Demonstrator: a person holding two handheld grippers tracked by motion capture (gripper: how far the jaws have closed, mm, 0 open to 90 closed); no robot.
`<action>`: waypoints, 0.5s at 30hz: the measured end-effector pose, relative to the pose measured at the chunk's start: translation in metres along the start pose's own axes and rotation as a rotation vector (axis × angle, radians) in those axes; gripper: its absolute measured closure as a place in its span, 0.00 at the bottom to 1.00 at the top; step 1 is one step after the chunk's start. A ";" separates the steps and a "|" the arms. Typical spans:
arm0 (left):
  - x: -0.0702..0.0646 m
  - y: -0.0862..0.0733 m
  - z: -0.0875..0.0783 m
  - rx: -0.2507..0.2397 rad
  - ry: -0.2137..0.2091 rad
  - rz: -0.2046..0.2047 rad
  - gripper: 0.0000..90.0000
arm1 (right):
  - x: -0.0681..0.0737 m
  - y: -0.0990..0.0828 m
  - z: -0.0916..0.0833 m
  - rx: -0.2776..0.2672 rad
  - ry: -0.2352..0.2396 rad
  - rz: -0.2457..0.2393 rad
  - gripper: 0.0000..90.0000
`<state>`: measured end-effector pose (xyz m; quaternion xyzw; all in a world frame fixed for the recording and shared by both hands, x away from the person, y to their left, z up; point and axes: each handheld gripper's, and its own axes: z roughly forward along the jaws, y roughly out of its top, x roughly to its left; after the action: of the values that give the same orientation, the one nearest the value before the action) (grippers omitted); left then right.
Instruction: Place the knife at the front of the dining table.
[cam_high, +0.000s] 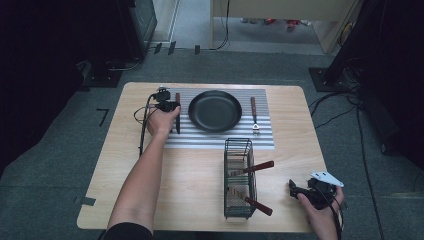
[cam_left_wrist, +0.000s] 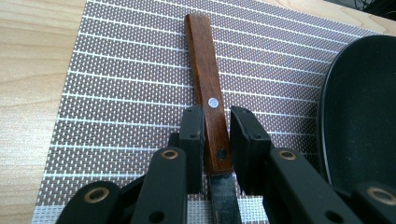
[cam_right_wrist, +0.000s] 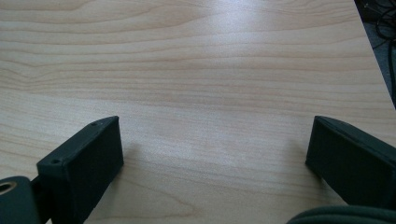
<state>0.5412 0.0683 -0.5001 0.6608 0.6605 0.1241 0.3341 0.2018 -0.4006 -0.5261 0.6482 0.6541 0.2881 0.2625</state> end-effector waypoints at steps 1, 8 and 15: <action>0.000 0.000 0.000 0.000 -0.001 0.000 0.85 | 0.000 0.000 0.000 0.000 0.000 0.000 0.04; -0.001 0.001 -0.003 -0.013 -0.036 0.007 0.69 | 0.000 0.000 0.000 0.000 0.000 0.000 0.04; -0.004 0.006 -0.020 -0.122 -0.072 0.063 0.52 | 0.000 0.000 0.000 0.000 0.000 0.000 0.04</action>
<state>0.5330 0.0709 -0.4804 0.6637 0.6183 0.1506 0.3931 0.2018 -0.4006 -0.5261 0.6482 0.6542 0.2881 0.2626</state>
